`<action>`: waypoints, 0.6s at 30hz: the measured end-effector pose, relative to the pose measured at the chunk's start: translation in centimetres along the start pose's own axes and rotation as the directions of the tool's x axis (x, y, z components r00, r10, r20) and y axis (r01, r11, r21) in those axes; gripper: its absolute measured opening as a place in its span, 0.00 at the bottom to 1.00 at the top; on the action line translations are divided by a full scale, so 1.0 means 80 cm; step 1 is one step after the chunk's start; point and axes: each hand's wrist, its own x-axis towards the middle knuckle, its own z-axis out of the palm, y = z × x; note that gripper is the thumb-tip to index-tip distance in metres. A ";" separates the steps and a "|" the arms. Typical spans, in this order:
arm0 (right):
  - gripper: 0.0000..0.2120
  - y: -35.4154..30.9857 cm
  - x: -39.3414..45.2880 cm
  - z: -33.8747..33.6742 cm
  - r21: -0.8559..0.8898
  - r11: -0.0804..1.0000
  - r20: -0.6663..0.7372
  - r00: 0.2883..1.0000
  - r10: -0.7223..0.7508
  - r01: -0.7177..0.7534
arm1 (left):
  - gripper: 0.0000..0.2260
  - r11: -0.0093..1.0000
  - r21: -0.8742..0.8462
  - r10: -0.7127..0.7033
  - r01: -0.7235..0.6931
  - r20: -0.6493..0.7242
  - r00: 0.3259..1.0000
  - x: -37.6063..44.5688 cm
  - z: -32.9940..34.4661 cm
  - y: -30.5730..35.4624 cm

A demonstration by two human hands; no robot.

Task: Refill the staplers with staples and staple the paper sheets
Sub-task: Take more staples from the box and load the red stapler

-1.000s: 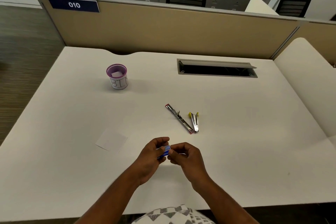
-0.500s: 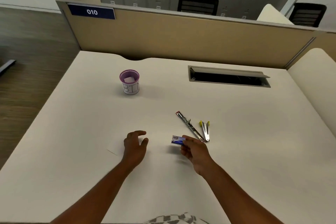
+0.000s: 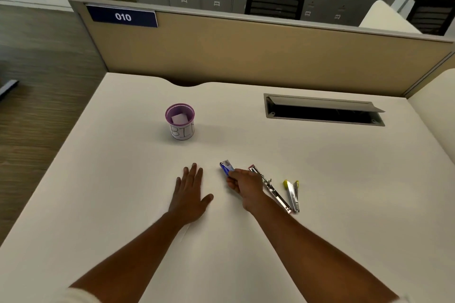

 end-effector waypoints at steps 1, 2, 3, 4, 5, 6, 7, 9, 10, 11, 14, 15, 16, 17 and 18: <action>0.09 -0.004 0.007 0.009 -0.009 1.000 -0.013 1.000 -0.006 0.006 | 0.39 1.000 0.029 0.006 -0.007 0.022 1.000 0.006 0.002 -0.002; 0.10 -0.008 0.013 0.017 -0.022 1.000 -0.023 1.000 -0.013 0.012 | 0.40 0.998 0.057 0.007 -0.010 0.038 0.999 0.008 0.003 -0.003; 0.11 -0.013 0.021 0.027 -0.034 0.999 -0.032 0.999 -0.019 0.018 | 0.40 0.997 0.080 0.003 -0.007 0.051 0.999 0.012 0.007 -0.004; 0.11 -0.018 0.029 0.035 -0.039 0.999 -0.039 0.999 -0.024 0.023 | 0.39 0.995 0.101 -0.002 -0.003 0.057 0.998 0.014 0.010 -0.005; 0.12 -0.023 0.036 0.043 -0.041 0.999 -0.045 0.999 -0.030 0.028 | 0.39 0.993 0.119 -0.006 -0.001 0.056 0.998 0.014 0.013 -0.005; 0.13 -0.027 0.042 0.050 -0.048 0.998 -0.052 0.998 -0.035 0.033 | 0.39 0.991 0.131 -0.007 0.000 0.054 0.999 0.014 0.014 -0.005; 0.14 -0.031 0.048 0.057 -0.061 0.997 -0.062 0.997 -0.043 0.039 | 0.39 0.990 0.138 -0.008 0.001 0.052 0.999 0.016 0.015 -0.005; 0.14 -0.035 0.060 0.071 -0.109 0.993 -0.094 0.993 -0.064 0.054 | 0.38 0.989 0.147 -0.017 0.007 0.065 0.998 0.018 0.015 -0.005; 0.14 -0.036 0.063 0.077 -0.140 0.988 -0.112 0.991 -0.075 0.059 | 0.38 0.988 0.154 -0.021 0.010 0.072 0.997 0.018 0.016 -0.004; 0.14 -0.037 0.067 0.083 -0.167 0.984 -0.121 0.989 -0.088 0.067 | 0.38 0.987 0.161 -0.024 0.011 0.080 0.996 0.017 0.016 -0.004; 0.10 -0.044 0.078 0.099 -0.227 0.971 -0.118 0.987 -0.105 0.076 | 0.38 0.986 0.167 -0.030 0.012 0.104 0.994 0.017 0.017 -0.004; 0.09 -0.048 0.082 0.103 -0.232 0.970 -0.122 0.987 -0.106 0.075 | 0.38 0.986 0.166 -0.033 0.014 0.109 0.993 0.016 0.017 -0.004; 0.08 -0.053 0.085 0.108 -0.234 0.969 -0.130 0.985 -0.114 0.081 | 0.38 0.986 0.168 -0.036 0.016 0.115 0.993 0.016 0.016 -0.004; 0.08 -0.057 0.089 0.110 -0.252 0.963 -0.137 0.982 -0.130 0.093 | 0.38 0.985 0.170 -0.039 0.018 0.119 0.992 0.016 0.016 -0.005; 0.09 -0.062 0.093 0.112 -0.282 0.954 -0.145 0.978 -0.151 0.105 | 0.38 0.984 0.175 -0.042 0.020 0.122 0.992 0.017 0.015 -0.005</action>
